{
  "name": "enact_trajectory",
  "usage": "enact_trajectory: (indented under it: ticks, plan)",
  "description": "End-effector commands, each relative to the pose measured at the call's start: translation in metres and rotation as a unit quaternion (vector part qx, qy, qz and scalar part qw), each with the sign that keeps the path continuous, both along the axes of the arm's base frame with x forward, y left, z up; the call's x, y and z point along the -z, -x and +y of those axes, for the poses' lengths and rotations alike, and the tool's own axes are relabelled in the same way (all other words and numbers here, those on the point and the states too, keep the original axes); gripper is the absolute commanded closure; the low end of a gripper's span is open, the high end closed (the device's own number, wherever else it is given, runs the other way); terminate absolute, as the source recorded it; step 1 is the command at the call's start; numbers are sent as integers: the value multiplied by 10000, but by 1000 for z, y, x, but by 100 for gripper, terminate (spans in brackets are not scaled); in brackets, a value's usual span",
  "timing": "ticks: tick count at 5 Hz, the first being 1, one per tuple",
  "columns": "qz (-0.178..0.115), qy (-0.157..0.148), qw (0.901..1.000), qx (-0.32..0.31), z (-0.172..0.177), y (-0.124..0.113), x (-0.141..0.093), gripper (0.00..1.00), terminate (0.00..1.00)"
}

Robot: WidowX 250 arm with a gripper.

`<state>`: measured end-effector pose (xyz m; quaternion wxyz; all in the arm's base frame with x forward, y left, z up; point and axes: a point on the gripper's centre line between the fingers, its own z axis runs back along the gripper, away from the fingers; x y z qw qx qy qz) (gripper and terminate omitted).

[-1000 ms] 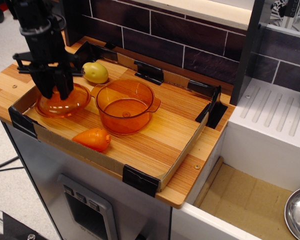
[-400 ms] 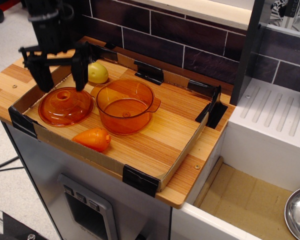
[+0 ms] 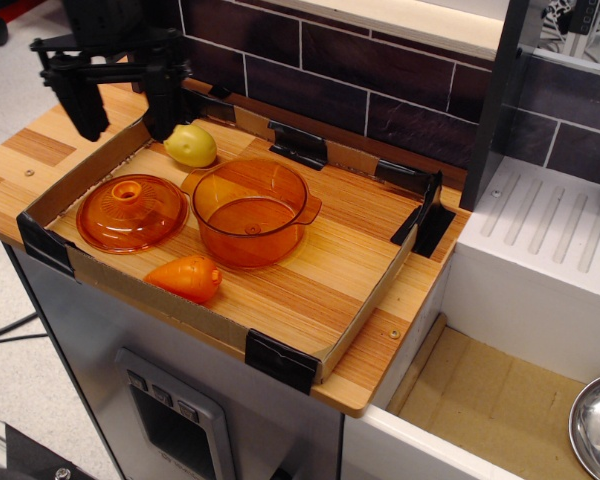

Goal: Take lid off pot

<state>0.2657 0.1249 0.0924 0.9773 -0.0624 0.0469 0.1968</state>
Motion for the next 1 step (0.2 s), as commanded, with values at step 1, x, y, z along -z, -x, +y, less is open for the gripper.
enact_trajectory:
  ticks: [1]
  plan:
    - [-286,-362,9987,-215,-3,-6,-31,0,100]
